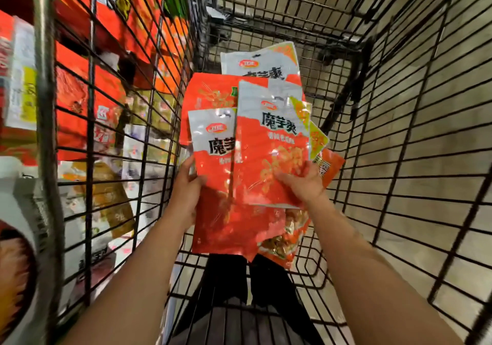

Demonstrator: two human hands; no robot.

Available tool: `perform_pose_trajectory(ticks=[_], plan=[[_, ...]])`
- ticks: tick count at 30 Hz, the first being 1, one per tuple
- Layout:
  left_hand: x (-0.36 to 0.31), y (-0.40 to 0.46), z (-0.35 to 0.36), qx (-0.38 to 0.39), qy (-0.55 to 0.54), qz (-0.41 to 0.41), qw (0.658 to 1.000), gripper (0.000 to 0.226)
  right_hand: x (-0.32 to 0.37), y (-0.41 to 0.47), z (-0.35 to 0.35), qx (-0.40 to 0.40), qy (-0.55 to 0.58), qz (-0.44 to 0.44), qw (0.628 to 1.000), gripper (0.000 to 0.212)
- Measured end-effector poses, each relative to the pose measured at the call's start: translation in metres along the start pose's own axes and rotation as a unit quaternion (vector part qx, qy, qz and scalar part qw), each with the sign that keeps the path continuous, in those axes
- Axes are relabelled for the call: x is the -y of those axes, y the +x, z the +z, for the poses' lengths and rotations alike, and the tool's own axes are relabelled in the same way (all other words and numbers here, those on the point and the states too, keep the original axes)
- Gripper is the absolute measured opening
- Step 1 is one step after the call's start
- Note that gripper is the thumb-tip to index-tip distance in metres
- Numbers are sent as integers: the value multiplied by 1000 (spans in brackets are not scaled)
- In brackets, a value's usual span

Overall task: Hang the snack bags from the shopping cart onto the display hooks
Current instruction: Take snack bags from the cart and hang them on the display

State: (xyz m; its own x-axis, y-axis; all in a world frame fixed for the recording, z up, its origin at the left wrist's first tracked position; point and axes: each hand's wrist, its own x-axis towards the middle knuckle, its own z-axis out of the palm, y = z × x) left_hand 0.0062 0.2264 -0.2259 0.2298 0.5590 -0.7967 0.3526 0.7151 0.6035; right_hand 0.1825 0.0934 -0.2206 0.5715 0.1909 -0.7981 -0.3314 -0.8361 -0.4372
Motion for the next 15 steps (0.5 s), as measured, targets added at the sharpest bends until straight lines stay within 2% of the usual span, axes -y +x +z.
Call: perform_pose_trajectory(ticks=[2,5,8,11,13,14,15], plan=[[2,0,-2,12,4,2,1000,41,0,13,-6,30,81,65,994,94],[10,-1,-3,34,45,-6,998,25,-8,19,-10,35,122,85,988,104],[15,-1,-1,50,13,-37,998,34,-18,11,-13,26,119,93,988,108],[15,-3,5,44,40,10,998,29,-31,2,-13,39,156,107,981,98],[13,-5,9,23,76,27,996,25,-39,-4,-9,34,151,110,982,114],[13,-5,9,10,89,31,996,25,-42,-5,-7,23,155,107,982,116],[14,-2,9,5,96,31,995,26,-40,-9,-7,12,167,94,981,108]])
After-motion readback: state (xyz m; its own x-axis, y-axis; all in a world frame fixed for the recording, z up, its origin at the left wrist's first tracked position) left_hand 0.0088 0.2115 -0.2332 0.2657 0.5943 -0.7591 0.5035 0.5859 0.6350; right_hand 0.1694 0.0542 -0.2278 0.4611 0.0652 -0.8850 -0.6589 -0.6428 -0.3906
